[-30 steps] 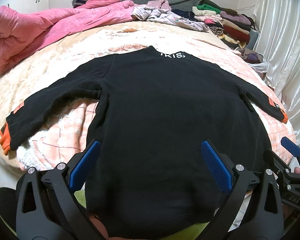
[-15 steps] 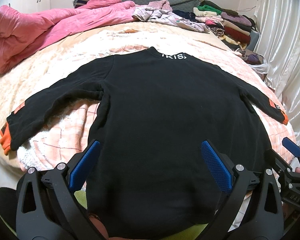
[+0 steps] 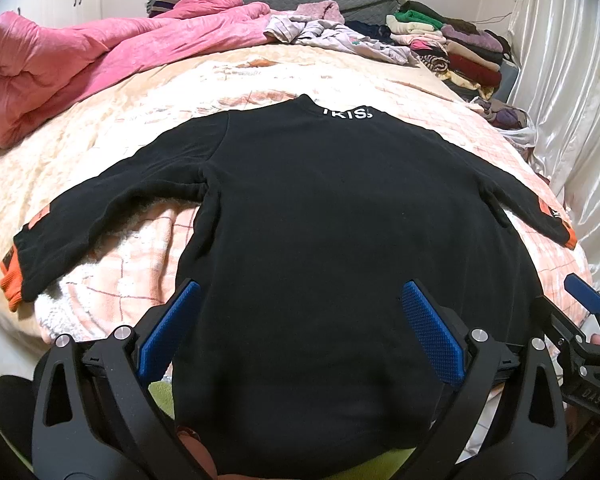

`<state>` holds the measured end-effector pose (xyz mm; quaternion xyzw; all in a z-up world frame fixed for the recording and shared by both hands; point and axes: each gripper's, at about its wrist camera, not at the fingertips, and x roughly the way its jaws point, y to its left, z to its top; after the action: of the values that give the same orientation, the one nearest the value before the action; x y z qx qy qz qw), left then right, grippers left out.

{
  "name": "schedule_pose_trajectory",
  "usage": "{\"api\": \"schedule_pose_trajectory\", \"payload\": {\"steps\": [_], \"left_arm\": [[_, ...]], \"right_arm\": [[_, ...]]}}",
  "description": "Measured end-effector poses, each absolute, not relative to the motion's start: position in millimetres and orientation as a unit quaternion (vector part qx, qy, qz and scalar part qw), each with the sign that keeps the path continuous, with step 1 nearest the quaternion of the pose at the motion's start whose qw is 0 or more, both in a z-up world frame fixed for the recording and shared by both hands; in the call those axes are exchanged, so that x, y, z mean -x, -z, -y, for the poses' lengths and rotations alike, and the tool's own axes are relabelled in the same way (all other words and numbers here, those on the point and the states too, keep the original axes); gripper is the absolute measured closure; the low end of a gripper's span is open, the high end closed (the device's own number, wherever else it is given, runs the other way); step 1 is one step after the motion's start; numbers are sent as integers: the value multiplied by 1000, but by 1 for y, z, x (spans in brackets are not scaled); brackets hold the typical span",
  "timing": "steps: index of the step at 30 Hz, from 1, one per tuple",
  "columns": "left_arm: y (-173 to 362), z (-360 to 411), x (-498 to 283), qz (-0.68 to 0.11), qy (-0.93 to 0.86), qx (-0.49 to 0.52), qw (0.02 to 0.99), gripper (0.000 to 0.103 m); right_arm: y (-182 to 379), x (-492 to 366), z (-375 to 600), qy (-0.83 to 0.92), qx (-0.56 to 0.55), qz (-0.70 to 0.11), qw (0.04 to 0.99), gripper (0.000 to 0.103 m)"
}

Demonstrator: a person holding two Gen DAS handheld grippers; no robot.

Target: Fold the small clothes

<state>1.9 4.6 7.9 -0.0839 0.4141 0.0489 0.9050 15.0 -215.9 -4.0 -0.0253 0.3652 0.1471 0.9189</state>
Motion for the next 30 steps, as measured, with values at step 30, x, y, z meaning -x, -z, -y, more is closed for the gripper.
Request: {"api": "schedule_pose_trajectory", "payload": {"steps": [30], "left_arm": [[-8, -5, -38, -419, -54, 76, 903, 9]], "right_arm": [[2, -52, 244, -105, 5, -360, 927, 4]]}}
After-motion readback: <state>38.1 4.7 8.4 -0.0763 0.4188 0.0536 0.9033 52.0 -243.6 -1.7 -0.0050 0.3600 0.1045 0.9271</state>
